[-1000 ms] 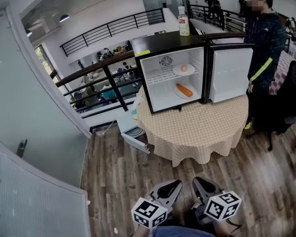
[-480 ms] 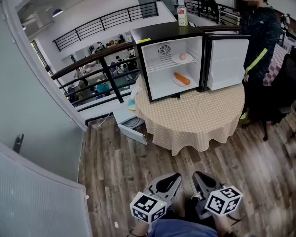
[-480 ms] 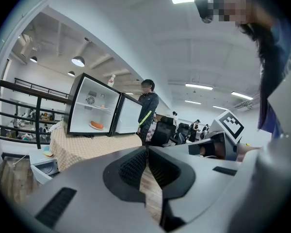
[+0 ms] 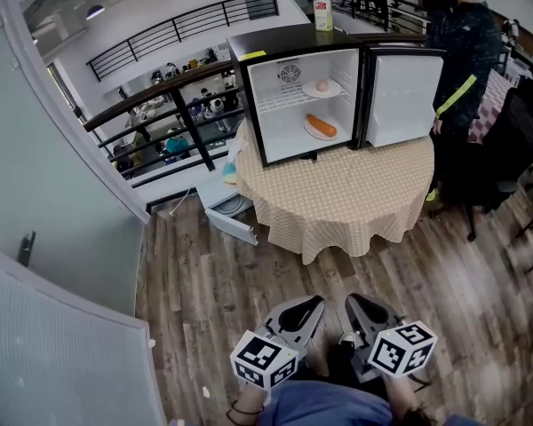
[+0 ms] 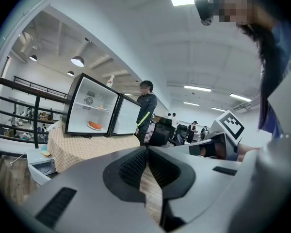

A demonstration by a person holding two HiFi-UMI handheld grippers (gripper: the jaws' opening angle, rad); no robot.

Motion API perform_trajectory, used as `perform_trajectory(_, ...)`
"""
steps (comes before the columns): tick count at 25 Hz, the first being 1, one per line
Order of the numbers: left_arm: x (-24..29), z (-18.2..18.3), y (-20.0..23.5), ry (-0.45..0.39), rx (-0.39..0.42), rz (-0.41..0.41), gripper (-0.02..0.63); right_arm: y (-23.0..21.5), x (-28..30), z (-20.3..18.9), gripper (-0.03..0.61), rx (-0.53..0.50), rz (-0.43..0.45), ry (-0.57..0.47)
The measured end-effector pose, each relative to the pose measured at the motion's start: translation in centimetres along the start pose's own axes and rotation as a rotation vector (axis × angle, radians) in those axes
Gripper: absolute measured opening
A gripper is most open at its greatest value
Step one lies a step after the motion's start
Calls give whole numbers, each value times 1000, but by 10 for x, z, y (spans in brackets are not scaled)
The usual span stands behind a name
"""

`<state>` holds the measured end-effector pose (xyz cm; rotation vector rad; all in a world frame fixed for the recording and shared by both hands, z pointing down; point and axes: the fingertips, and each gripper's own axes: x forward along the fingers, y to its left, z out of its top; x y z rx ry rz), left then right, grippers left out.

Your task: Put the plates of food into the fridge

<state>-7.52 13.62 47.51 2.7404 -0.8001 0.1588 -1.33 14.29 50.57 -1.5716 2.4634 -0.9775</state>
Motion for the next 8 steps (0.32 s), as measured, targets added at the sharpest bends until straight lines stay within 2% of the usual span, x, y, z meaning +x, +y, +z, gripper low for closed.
perform_trajectory(8,8,3,-5,-7,2,-11,18,-7,-3,6,31,-4,-8,-8)
